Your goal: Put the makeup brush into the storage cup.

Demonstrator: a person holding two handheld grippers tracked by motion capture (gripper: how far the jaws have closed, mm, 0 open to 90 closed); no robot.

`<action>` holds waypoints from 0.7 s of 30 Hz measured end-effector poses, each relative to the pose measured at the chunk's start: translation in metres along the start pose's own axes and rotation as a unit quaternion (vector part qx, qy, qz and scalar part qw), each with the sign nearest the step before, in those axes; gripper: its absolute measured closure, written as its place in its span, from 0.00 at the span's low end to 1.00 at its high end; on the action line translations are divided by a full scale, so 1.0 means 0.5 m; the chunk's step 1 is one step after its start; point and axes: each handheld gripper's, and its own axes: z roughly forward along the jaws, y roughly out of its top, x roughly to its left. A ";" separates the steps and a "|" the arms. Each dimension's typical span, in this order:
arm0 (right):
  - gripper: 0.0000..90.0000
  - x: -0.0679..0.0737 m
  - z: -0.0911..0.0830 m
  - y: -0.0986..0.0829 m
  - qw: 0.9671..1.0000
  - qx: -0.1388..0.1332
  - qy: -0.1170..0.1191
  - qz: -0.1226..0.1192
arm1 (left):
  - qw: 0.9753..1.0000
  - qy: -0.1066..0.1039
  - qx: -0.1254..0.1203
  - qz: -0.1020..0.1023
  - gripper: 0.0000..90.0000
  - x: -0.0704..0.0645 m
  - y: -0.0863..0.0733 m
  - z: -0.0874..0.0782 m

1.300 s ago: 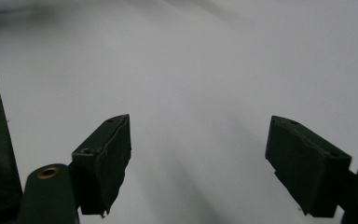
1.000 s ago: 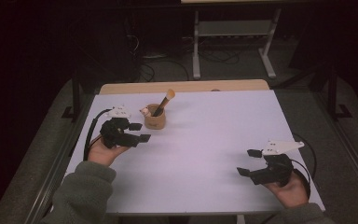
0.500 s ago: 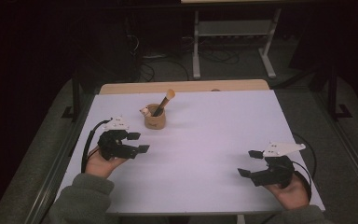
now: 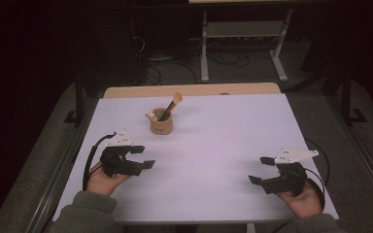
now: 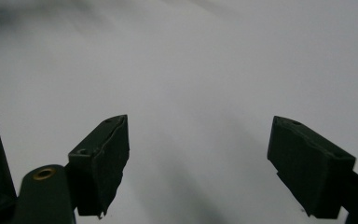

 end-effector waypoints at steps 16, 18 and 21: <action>0.22 0.000 0.001 -0.004 1.000 -0.001 -0.002 0.001 | 1.000 0.009 -0.010 -0.004 0.32 -0.026 -0.052 -0.018; 0.22 0.001 0.001 -0.004 1.000 -0.001 -0.002 0.001 | 1.000 0.008 -0.010 -0.006 0.32 -0.031 -0.057 -0.017; 0.22 0.000 0.002 -0.006 1.000 -0.002 -0.003 -0.001 | 1.000 0.011 -0.001 0.005 0.32 -0.033 -0.065 -0.017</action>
